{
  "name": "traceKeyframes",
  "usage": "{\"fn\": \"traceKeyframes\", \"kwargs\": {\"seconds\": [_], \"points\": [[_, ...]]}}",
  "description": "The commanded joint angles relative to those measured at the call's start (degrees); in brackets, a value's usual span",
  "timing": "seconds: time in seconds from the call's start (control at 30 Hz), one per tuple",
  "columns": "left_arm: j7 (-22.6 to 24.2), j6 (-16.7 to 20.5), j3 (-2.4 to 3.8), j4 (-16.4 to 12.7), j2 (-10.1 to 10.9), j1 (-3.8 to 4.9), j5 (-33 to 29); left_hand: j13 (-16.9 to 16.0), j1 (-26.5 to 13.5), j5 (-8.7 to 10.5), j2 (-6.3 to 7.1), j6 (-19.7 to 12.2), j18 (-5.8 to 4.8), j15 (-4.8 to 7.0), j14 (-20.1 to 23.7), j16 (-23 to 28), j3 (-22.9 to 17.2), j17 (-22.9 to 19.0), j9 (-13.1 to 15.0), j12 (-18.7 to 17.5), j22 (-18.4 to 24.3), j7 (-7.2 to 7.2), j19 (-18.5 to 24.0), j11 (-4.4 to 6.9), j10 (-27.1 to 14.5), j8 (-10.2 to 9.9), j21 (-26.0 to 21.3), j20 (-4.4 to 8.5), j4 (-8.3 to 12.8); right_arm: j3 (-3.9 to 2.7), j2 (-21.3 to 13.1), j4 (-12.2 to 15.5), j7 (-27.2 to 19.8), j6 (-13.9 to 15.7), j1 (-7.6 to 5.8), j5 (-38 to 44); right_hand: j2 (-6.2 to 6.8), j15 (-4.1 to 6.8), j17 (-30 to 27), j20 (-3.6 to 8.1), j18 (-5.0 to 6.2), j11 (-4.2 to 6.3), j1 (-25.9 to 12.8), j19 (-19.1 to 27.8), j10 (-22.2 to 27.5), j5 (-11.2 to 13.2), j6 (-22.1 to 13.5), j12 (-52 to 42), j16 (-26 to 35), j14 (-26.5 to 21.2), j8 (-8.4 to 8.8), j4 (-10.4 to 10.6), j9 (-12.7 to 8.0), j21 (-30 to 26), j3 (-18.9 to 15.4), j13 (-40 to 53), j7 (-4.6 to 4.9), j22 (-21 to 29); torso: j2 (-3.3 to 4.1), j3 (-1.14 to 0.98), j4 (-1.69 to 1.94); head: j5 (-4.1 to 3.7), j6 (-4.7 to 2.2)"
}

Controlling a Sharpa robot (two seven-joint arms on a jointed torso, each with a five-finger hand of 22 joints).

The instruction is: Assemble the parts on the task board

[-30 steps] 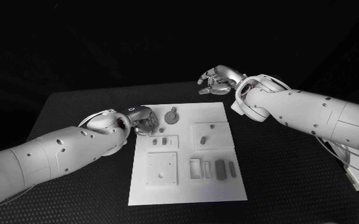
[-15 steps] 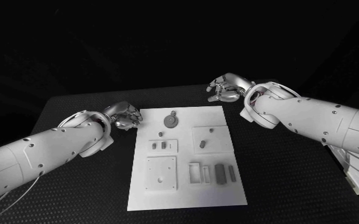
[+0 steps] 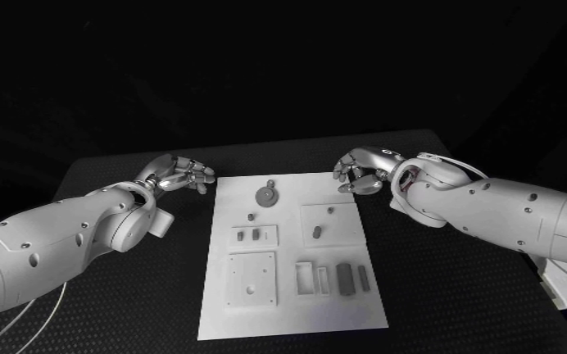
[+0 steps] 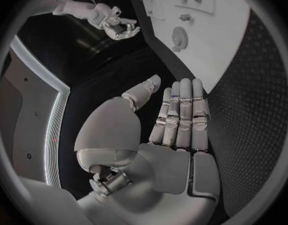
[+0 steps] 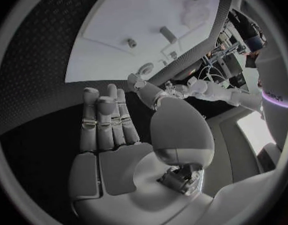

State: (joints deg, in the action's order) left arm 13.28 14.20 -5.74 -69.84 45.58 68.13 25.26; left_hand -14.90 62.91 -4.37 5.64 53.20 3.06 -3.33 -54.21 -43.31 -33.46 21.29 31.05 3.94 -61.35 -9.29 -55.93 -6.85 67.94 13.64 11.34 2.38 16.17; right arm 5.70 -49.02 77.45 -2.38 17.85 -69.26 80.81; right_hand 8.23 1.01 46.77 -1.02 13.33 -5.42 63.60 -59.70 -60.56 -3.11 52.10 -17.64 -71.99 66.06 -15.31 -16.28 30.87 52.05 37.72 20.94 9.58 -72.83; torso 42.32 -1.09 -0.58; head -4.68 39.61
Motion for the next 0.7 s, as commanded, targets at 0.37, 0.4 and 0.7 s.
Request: {"fn": "traceKeyframes", "kwargs": {"seconds": [0.37,0.4,0.7], "points": [[5.12,-2.87,0.04,-2.00,-0.52,0.03,-11.02,0.27,-1.45,0.35,-0.59,-0.85,-0.50,-0.94,-0.10,3.11,1.96,0.36,-0.29,0.05,1.06,-0.20,0.27,-0.07,-0.41,0.38,-1.69,-0.91,0.09,1.44,1.24,2.11,3.88,-4.63,1.78,17.20,0.61,0.54,-0.37,0.34,1.67,0.65,0.74,-1.23,-3.92,-0.13,1.38,1.70,-0.33,1.39,-0.81,0.06,0.06,0.35,-0.45,-1.99,-0.79,-0.03,-1.08,1.51,0.51,0.63,0.28],[5.12,-2.92,0.04,-2.00,-0.56,0.03,-11.12,0.27,-1.46,0.35,-0.60,-0.85,-0.50,-0.94,-0.11,3.13,1.97,0.37,-0.29,0.05,1.06,-0.21,0.27,-0.07,-0.41,0.39,-1.70,-0.91,0.09,1.49,1.34,2.12,4.01,-4.80,1.82,17.45,0.65,0.55,-0.38,0.34,1.67,0.66,0.71,-1.25,-3.98,-0.13,1.40,1.73,-0.32,1.41,-0.82,0.08,0.06,0.35,-0.46,-2.03,-0.80,-0.03,-1.10,1.55,0.55,0.67,0.31],[5.05,-2.73,0.04,-2.28,-0.65,0.04,-11.99,0.38,-1.59,0.34,-0.69,-0.84,-0.47,-1.05,-0.12,3.70,2.29,0.56,-0.35,-0.03,1.23,-0.24,0.32,-0.16,-0.63,0.47,-2.01,-1.02,0.11,2.25,3.05,1.18,6.50,-5.50,2.84,20.67,1.15,0.60,-0.46,0.37,1.67,0.71,0.30,-1.38,-4.41,-0.13,1.41,2.20,-0.25,1.50,-0.79,0.27,0.04,0.25,-0.56,-2.43,-0.81,0.02,-1.37,2.12,0.96,1.14,1.05]]}}
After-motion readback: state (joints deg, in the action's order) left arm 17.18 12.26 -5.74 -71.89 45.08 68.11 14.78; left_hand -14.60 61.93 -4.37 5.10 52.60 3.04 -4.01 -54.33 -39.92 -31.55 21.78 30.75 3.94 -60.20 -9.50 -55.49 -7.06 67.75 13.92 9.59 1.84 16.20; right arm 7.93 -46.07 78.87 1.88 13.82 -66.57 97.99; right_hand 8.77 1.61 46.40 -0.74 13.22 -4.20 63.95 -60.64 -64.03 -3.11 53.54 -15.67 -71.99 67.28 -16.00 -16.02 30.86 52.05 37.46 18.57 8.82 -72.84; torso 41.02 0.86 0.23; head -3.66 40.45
